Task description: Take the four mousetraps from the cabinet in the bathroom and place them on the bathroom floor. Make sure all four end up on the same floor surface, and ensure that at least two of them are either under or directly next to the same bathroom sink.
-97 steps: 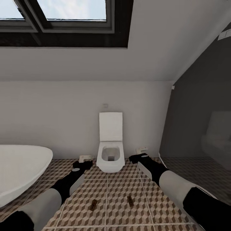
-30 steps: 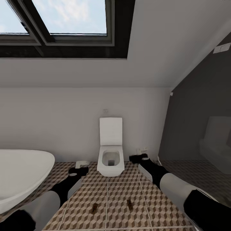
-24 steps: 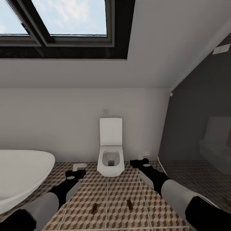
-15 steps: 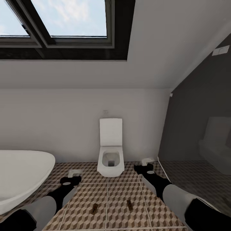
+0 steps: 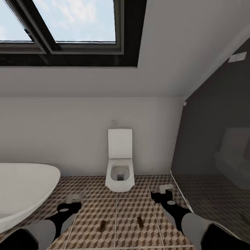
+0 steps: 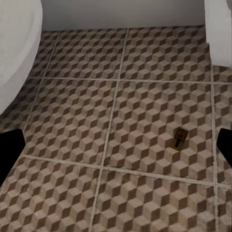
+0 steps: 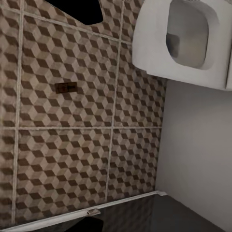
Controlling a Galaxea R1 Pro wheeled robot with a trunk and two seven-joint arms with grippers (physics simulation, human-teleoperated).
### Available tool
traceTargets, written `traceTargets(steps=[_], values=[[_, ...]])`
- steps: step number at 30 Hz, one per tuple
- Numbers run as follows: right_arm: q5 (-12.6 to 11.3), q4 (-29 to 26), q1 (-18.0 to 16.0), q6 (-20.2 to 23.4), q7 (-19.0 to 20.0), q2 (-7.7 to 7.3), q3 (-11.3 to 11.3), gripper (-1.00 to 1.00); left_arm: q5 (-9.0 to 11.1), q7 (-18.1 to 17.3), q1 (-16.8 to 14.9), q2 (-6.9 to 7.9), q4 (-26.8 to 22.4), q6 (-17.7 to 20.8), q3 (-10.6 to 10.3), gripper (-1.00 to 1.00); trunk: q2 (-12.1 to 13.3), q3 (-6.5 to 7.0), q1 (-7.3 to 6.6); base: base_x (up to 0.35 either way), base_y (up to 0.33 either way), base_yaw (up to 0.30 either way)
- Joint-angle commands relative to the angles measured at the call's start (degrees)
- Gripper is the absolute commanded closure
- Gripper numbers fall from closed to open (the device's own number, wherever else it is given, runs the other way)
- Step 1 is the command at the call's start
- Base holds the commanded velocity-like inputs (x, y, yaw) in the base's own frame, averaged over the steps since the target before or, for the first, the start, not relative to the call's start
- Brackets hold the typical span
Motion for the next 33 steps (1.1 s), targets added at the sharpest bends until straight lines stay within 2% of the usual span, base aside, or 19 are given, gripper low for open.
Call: traceTargets(steps=[1, 5, 20, 28, 33], values=[[-0.4, 0.4, 0.5, -0.9, 0.2, -0.01, 0.5, -1.0, 0.4, 0.1, 0.1, -0.03, 0.5, -0.2, -0.5, -1.0, 0.3, 0.09, -0.21, 0.0, 0.0, 0.0], [-0.3, 1.5, 3.1, -3.9, 1.2, -0.09, 0.5, -1.0, 0.4, -0.1, 1.3, -0.07, 1.8, -1.2, -0.5, -1.0, 1.9, 0.81, -1.09, 0.0, 0.0, 0.0], [-0.3, 2.1, 11.2, -9.1, 1.8, -0.18, 0.5, -1.0, 0.5, -0.2, 7.4, 0.14, 3.8, -5.2, -0.4, -1.0, 8.0, 3.5, -4.38, 0.0, 0.0, 0.0], [-0.3, 2.1, 14.6, -9.5, 1.9, -0.2, 0.5, -1.0, 0.5, -0.1, 12.3, 0.89, 4.2, -17.2, -0.4, -1.0, 11.2, 4.94, -6.14, 0.0, 0.0, 0.0], [-0.3, 2.1, 16.2, -9.6, 2.0, -0.25, 0.5, -1.0, 0.5, 0.0, 14.6, 1.08, 4.3, -19.4, -0.4, -1.0, 13.2, 5.83, -7.24, 0.0, 0.0, 0.0]])
